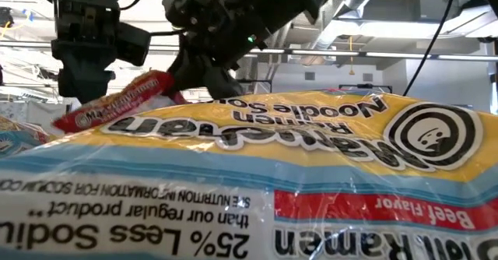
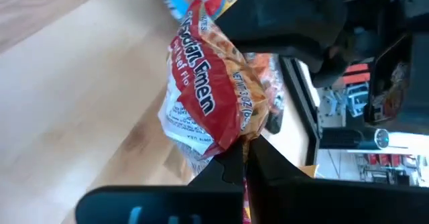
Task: Sort Maruchan noodles
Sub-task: Put the red noodle pack into the yellow bin
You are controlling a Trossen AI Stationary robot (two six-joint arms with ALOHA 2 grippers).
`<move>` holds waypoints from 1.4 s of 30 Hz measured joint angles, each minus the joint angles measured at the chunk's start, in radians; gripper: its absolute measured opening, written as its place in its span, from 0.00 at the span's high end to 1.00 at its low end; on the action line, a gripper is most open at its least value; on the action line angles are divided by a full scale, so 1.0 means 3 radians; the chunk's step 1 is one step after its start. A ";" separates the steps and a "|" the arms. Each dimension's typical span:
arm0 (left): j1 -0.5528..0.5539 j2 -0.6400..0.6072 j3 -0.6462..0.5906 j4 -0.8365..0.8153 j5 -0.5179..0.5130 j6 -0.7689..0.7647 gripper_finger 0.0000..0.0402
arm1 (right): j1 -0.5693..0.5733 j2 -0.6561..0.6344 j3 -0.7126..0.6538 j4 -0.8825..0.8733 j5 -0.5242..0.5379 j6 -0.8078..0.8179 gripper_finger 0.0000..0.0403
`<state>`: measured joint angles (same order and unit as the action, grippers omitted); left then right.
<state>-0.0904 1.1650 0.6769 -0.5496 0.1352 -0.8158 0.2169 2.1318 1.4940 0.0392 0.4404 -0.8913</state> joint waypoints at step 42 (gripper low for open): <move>0.0331 -0.0291 -0.0003 -0.0125 -0.0141 0.0193 0.89 | 0.0141 -0.0315 0.0256 -0.1217 0.0575 0.0303 0.99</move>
<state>0.0088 1.0779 0.6762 -0.5871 0.0929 -0.7578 0.2592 2.0373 1.5707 -0.3260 0.6128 -0.8005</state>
